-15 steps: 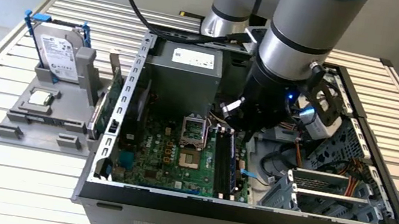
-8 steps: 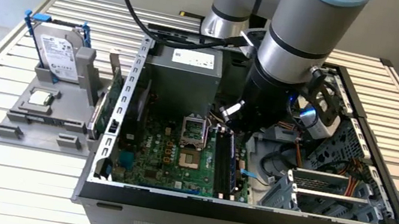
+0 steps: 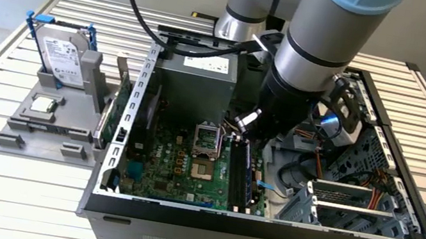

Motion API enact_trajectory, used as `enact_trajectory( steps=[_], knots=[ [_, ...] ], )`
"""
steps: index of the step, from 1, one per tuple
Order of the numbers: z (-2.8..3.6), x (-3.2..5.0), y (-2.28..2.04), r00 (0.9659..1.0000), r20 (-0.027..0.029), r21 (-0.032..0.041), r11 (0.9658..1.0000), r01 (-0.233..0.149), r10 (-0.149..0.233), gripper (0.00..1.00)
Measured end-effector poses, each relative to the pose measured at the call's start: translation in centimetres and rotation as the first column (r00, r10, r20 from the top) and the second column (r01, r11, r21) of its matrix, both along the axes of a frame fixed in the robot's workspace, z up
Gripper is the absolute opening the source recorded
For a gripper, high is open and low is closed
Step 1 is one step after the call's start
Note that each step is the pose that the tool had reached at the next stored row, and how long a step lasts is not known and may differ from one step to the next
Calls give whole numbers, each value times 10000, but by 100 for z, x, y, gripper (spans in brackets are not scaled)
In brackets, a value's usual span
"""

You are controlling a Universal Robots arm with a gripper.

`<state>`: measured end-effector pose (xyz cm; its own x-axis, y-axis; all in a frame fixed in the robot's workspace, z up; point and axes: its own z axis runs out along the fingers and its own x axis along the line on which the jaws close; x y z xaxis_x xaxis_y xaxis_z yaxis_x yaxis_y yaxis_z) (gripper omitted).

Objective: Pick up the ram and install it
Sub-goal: 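Press down the ram until it locks into place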

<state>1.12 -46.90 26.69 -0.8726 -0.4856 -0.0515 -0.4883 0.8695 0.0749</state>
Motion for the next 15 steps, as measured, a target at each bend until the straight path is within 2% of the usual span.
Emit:
enact_trajectory(
  steps=[2,3,7,10,15],
  knots=[
    [-1,0,0,9999,1,161,9997,-165,165,0],
    [-1,-1,0,9997,1,183,9995,-259,259,0],
    [-2,0,0,9978,26,188,9976,-667,666,0],
    [-1,0,0,9951,45,184,9949,-988,987,0],
    [-1,0,0,9879,59,182,9877,-1551,1551,0]
  ],
)
